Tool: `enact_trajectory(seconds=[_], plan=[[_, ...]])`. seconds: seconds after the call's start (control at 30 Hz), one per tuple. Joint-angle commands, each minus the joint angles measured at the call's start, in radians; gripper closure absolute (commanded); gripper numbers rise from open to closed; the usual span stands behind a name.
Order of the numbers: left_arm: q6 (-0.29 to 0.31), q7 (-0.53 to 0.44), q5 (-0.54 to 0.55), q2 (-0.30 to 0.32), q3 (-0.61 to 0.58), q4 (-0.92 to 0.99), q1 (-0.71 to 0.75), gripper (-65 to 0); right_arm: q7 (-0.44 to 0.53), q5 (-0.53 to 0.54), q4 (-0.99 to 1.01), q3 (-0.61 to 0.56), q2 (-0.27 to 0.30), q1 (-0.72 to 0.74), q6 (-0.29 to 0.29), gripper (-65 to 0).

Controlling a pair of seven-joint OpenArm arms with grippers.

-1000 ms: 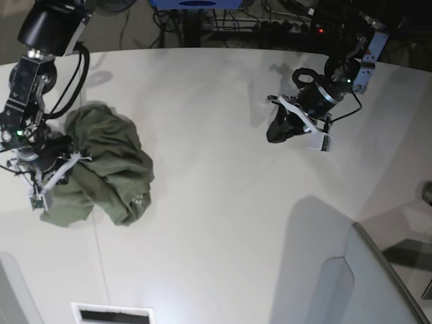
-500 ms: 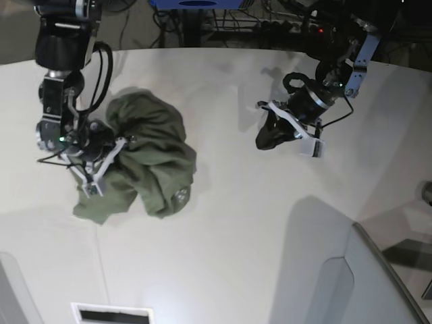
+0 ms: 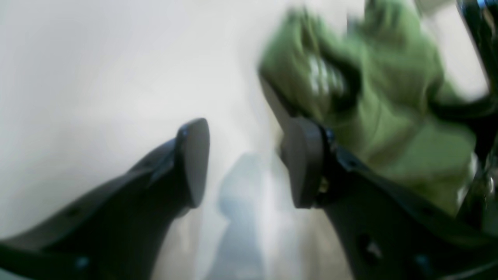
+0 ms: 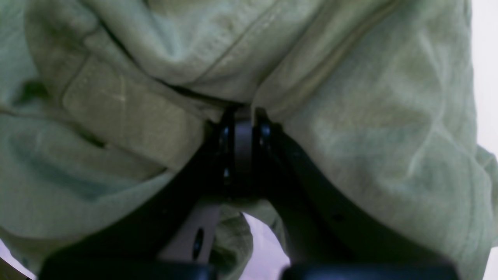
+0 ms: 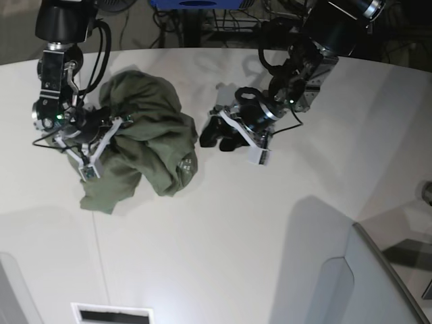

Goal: Layout the t-shirt on the table in an organized manner, then fold the t-shirt properly
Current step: 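Lift the shirt with the left gripper and shake it out across the table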

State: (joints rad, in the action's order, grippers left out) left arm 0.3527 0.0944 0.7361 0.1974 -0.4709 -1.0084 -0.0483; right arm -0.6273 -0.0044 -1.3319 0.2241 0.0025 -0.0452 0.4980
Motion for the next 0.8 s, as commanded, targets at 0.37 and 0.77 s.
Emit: enact_trajectory(seconds=[0.37, 0.77], plan=[[0.024, -0.015, 0.018, 0.003, -0.055, -0.073, 0.001, -46.9, 0.007, 0.002, -0.011, -0.05, 0.006, 0.012, 0.003, -2.1], [0.084, -0.015, 0.015, -0.049, -0.056, -0.028, -0.006, -43.6, 0.007, 0.002, -0.01, -0.081, 0.006, 0.012, 0.003, -2.1]])
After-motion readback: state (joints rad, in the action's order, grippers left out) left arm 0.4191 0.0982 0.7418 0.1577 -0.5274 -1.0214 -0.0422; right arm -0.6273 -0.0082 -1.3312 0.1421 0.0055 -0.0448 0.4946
